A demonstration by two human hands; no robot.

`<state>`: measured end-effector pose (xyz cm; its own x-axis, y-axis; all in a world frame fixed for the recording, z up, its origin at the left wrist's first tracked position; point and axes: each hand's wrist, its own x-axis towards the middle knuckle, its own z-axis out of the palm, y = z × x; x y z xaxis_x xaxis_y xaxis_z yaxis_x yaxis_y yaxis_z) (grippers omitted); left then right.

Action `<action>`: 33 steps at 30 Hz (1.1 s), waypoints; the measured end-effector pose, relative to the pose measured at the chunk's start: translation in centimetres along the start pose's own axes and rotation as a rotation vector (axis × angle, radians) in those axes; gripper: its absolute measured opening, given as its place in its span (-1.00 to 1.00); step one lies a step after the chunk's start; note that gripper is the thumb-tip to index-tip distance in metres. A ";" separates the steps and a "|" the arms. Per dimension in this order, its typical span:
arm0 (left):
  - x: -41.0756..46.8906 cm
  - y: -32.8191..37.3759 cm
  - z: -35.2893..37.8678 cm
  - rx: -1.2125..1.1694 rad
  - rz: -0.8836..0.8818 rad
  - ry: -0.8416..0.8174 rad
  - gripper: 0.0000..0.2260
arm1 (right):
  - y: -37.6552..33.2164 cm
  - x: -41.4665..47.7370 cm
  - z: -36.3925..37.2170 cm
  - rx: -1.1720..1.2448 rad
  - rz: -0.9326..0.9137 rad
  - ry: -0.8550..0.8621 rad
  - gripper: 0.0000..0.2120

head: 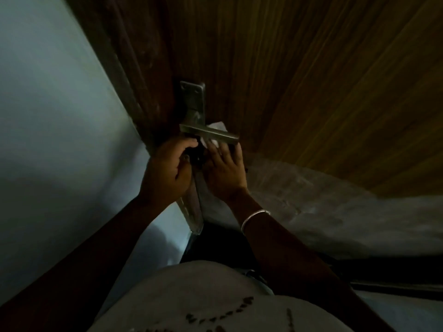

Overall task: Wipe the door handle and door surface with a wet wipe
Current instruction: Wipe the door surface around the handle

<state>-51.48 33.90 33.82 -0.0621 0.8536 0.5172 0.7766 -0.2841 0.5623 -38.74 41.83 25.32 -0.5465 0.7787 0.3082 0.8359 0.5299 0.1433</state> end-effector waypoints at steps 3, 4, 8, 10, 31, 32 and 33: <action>-0.1 -0.9 -0.9 0.006 -0.069 0.072 -0.73 | -1.0 0.7 0.3 -0.006 -0.087 -0.110 -0.47; -0.1 -1.0 -0.9 -0.007 -0.090 0.081 -0.72 | -1.2 0.8 0.4 -0.013 -0.114 -0.142 -0.47; -0.5 -0.9 -0.9 -0.047 -0.130 0.099 -0.73 | -1.9 1.9 0.3 -0.064 -0.244 -0.212 -0.44; -0.7 -0.8 -0.7 -0.053 -0.125 0.097 -0.74 | -2.0 2.3 0.2 -0.073 -0.266 -0.202 -0.43; -0.8 -0.6 1.8 -0.169 0.055 -0.104 -0.72 | 8.1 -10.2 1.1 -0.013 0.452 -0.121 -0.30; -0.8 -0.2 2.2 -0.179 0.075 -0.129 -0.71 | 8.2 -10.6 0.9 0.000 0.502 -0.127 -0.28; -0.7 0.2 2.6 -0.191 0.094 -0.149 -0.70 | 8.1 -10.7 0.7 0.010 0.531 -0.128 -0.25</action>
<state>-49.63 34.36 31.86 0.1086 0.8704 0.4802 0.6416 -0.4304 0.6350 -26.12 38.01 22.46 -0.0521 0.9745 0.2184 0.9984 0.0555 -0.0098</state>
